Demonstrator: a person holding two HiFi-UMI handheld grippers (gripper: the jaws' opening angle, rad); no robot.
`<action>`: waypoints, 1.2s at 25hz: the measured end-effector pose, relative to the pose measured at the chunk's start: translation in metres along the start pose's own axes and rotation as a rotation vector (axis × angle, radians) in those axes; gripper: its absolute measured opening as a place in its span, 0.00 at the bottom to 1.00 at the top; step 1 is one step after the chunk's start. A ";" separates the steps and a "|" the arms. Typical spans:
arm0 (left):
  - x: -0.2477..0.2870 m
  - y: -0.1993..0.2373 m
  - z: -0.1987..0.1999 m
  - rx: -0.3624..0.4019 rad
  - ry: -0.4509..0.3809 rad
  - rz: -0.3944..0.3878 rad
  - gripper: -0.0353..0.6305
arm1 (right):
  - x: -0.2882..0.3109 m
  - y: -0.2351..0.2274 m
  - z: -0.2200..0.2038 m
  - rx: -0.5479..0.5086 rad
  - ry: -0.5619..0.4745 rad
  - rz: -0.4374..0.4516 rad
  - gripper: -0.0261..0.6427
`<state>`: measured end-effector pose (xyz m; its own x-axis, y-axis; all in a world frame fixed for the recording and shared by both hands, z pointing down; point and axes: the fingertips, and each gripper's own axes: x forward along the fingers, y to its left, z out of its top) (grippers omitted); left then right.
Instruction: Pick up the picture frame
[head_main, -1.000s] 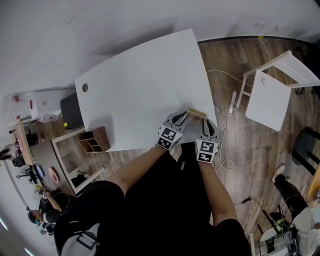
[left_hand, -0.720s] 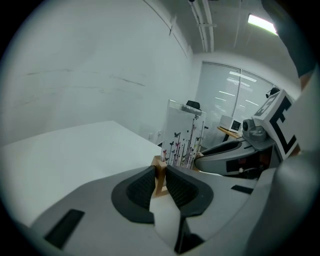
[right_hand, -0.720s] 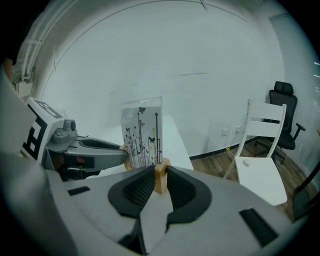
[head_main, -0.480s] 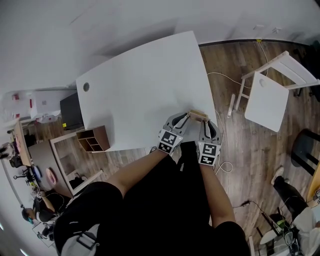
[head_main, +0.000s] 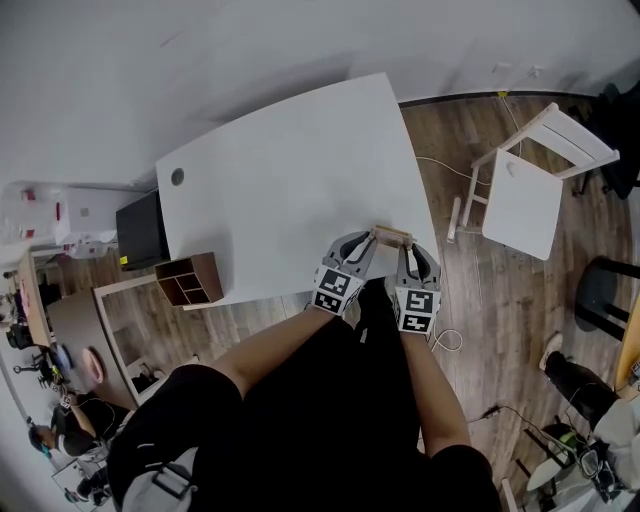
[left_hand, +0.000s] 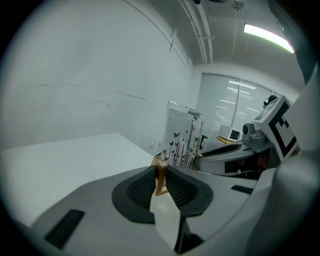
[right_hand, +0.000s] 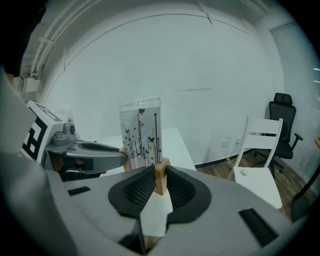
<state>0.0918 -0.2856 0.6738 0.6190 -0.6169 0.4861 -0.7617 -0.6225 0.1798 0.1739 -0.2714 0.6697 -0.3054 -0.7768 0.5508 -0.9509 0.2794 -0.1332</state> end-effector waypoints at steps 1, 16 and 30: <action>-0.009 -0.003 0.001 -0.001 -0.002 0.001 0.16 | -0.007 0.005 0.000 0.007 -0.005 0.000 0.16; -0.151 -0.023 -0.004 -0.069 -0.057 0.033 0.16 | -0.102 0.111 0.008 -0.028 -0.083 0.023 0.16; -0.305 -0.003 -0.003 -0.111 -0.166 0.230 0.16 | -0.159 0.241 0.029 -0.090 -0.156 0.188 0.16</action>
<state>-0.0950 -0.0942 0.5276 0.4439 -0.8117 0.3797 -0.8960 -0.4068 0.1780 -0.0086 -0.0971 0.5258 -0.4869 -0.7821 0.3890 -0.8706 0.4706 -0.1436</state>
